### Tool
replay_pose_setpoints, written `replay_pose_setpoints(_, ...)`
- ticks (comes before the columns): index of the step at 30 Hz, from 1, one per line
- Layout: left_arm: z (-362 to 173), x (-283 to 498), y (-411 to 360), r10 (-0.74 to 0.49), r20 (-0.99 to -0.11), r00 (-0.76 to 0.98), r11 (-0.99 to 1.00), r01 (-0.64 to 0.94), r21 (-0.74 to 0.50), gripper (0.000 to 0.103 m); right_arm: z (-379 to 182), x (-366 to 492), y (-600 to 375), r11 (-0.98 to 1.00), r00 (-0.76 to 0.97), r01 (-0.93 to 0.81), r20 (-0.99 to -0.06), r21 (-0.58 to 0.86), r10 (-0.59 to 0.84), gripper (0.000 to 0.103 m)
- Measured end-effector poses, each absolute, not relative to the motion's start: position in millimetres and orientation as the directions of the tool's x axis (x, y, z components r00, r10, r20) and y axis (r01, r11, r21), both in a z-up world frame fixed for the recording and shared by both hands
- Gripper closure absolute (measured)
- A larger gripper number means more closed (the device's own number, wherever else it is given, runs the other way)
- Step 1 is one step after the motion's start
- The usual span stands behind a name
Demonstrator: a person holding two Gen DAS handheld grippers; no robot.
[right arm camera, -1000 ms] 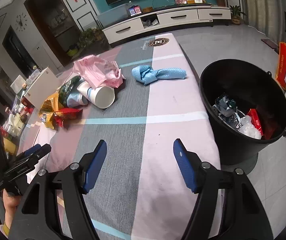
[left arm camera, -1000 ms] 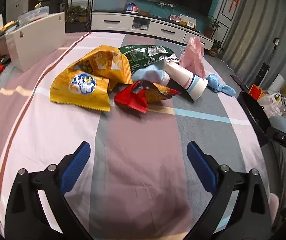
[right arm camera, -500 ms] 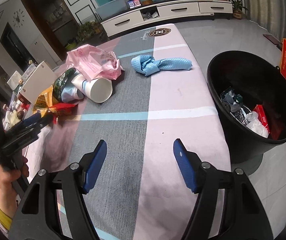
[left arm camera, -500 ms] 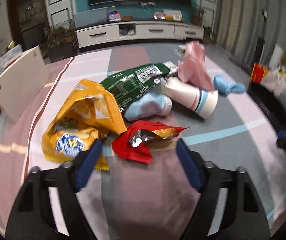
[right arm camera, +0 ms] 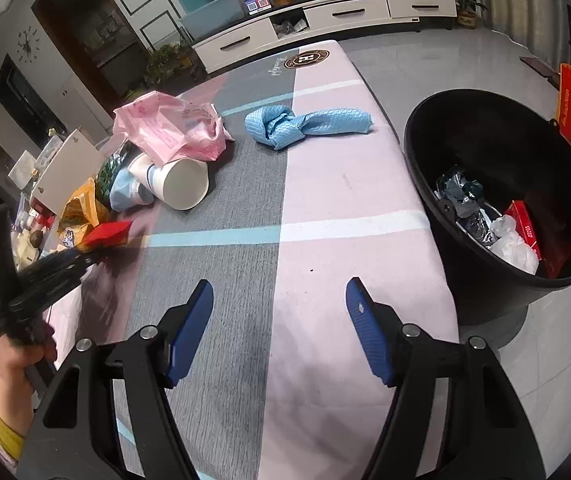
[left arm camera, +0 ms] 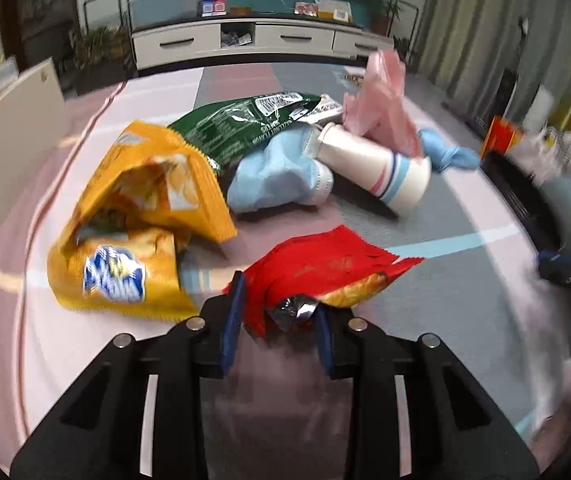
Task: Collect trash
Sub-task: 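Grasp the red snack bag with the left tool while the right tool moves toward the blue cloth, then grasp the blue cloth with the right tool while the left tool holds the red bag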
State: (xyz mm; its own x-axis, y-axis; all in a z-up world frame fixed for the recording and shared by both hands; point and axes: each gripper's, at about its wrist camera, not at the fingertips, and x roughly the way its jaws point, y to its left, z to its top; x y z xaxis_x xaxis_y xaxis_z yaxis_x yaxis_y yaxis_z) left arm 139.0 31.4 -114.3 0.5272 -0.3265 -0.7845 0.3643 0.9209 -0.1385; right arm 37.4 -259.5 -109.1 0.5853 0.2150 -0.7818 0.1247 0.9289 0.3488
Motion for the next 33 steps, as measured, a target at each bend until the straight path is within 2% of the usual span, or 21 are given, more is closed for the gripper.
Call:
replay_pose_setpoints(3, -109.6, 128.0, 39.8, -0.418, -0.759, 0.500, 0.900, 0.342, -0.270, 0.071, -110.0, 41.6, -259.6, 0.934, 0.593, 0.119, -0.778, 0.337, 0.205, 0.035)
replay_pose_setpoints(9, -99.3, 112.1, 38.2, -0.492, -0.714, 0.498, 0.870, 0.300, -0.391, 0.071, -101.7, 66.1, -255.6, 0.961, 0.649, 0.064, -0.743, 0.270, 0.166, 0.035)
replay_pose_setpoints(14, -90.0, 114.2, 26.6, -0.507, -0.699, 0.505, 0.862, 0.271, -0.429, 0.071, -94.9, 108.9, -245.6, 0.990, 0.694, -0.013, -0.711, 0.141, 0.110, 0.035)
replay_pose_setpoints(20, -89.0, 125.4, 20.2, -0.491, -0.705, 0.511, 0.870, 0.242, -0.430, 0.070, -107.8, 161.9, -241.0, 0.998, 0.673, -0.033, -0.738, 0.047, 0.057, 0.035)
replay_pose_setpoints(25, -90.4, 133.1, 17.1, -0.460, -0.722, 0.517, 0.887, 0.236, -0.396, 0.070, -122.7, 188.1, -238.5, 0.999, 0.648, -0.044, -0.761, 0.006, 0.033, 0.049)
replay_pose_setpoints(29, -91.3, 134.4, 16.5, -0.445, -0.728, 0.521, 0.895, 0.231, -0.382, 0.070, -129.3, 194.3, -238.5, 0.999, 0.646, -0.036, -0.763, -0.033, -0.002, 0.076)
replay_pose_setpoints(30, -91.4, 134.0, 16.5, -0.443, -0.729, 0.521, 0.896, 0.232, -0.378, 0.070, -128.0, 192.7, -241.2, 0.999, 0.649, -0.035, -0.761, -0.010, 0.015, 0.080)
replay_pose_setpoints(33, -89.7, 131.2, 14.2, -0.435, -0.731, 0.525, 0.900, 0.237, -0.366, 0.070, -122.1, 181.8, -247.5, 0.999, 0.660, -0.018, -0.750, 0.036, 0.039, 0.083)
